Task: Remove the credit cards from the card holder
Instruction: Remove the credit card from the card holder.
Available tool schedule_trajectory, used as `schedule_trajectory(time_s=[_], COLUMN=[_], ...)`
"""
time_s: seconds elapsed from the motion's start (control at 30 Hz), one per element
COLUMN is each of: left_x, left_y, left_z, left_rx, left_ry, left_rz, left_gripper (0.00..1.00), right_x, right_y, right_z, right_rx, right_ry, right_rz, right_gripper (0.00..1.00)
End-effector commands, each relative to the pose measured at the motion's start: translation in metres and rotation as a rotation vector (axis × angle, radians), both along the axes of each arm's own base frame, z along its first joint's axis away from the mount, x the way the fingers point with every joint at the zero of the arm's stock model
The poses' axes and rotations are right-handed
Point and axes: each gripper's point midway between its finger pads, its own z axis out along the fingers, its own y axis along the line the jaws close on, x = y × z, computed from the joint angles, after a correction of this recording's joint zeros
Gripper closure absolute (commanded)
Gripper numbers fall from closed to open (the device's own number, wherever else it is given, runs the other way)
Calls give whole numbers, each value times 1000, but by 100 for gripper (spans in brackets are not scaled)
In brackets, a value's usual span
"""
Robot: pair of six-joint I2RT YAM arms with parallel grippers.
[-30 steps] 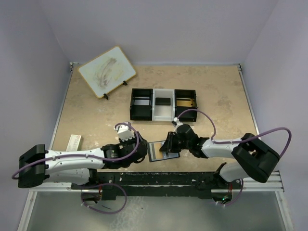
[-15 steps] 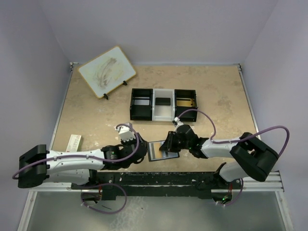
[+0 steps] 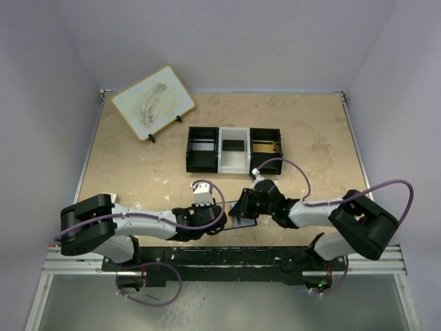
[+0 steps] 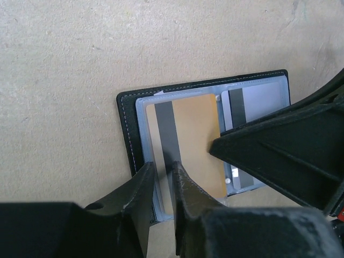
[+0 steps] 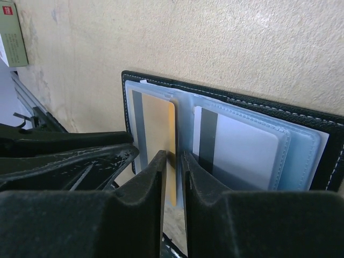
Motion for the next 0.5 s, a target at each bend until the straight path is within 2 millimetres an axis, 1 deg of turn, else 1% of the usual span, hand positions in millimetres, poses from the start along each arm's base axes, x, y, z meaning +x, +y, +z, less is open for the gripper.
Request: schedule_trajectory(time_s=[0.0, 0.13, 0.27, 0.37, 0.47], left_x=[2, 1, 0, 0, 0], left_y=[-23, -15, -5, -1, 2], left_z=[7, -3, -8, -8, -9], left_rx=[-40, 5, 37, 44, 53], left_ry=[-3, 10, 15, 15, 16], left_rz=[-43, -29, -14, -3, 7], left_gripper=[85, 91, 94, 95, 96], right_x=[-2, -2, -1, 0, 1], right_y=[-2, -1, 0, 0, 1], right_z=[-4, -2, 2, 4, 6], right_rx=[6, 12, 25, 26, 26], right_ry=[18, 19, 10, 7, 8], right_rz=[-11, -11, -12, -17, -15], right_gripper=[79, 79, 82, 83, 79])
